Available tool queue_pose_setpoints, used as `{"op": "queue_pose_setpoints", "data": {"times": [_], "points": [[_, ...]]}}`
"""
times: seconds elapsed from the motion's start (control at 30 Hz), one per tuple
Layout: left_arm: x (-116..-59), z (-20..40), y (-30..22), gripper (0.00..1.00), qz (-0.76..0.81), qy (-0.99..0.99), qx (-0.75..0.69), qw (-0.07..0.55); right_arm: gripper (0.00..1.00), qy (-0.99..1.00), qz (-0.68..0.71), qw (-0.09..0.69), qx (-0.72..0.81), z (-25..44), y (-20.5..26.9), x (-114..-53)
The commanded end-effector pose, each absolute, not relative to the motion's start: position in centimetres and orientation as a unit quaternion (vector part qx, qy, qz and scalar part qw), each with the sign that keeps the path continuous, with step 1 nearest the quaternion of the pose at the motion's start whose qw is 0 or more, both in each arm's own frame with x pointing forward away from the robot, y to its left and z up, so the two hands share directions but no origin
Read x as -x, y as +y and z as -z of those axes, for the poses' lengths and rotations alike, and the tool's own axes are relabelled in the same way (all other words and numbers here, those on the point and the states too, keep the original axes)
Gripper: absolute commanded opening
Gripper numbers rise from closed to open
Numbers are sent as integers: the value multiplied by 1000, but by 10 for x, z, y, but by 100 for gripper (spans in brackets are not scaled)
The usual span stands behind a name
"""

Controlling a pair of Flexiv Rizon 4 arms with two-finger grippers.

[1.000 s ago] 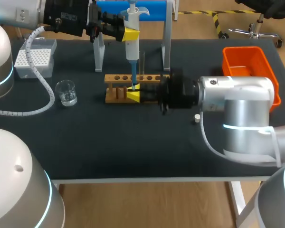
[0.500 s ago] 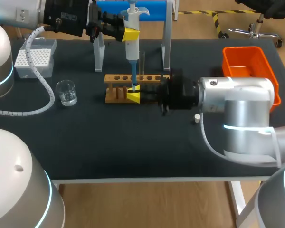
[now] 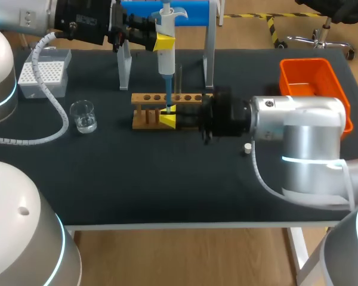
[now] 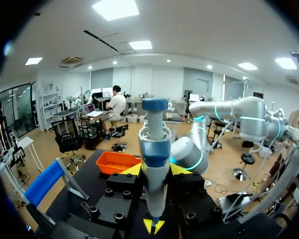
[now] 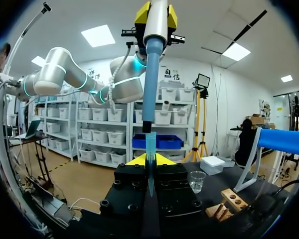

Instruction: Invert the test tube, pick up the pipette, mount the tip to pipette, aspirate from beaker and dispense into the tube, eject the tip, return the pipette, and cap with the stopper.

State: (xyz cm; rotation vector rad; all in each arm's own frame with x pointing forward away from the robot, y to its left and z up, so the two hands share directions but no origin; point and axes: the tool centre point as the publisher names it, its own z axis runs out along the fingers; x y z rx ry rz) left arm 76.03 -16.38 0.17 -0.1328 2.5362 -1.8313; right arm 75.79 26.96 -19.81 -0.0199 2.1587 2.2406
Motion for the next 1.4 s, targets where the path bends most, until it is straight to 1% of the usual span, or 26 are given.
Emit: {"op": "queue_pose_setpoints", "data": {"times": [0.03, 0.47, 1.4], "points": [[-760, -1, -163, 0, 584, 811, 42, 5, 0, 693, -720, 16, 5, 199, 266, -757], [-760, -1, -163, 0, 584, 811, 42, 5, 0, 699, -715, 7, 0, 211, 267, -756], [-760, -1, -163, 0, 584, 811, 42, 5, 0, 690, -724, 17, 14, 191, 268, -753]]}}
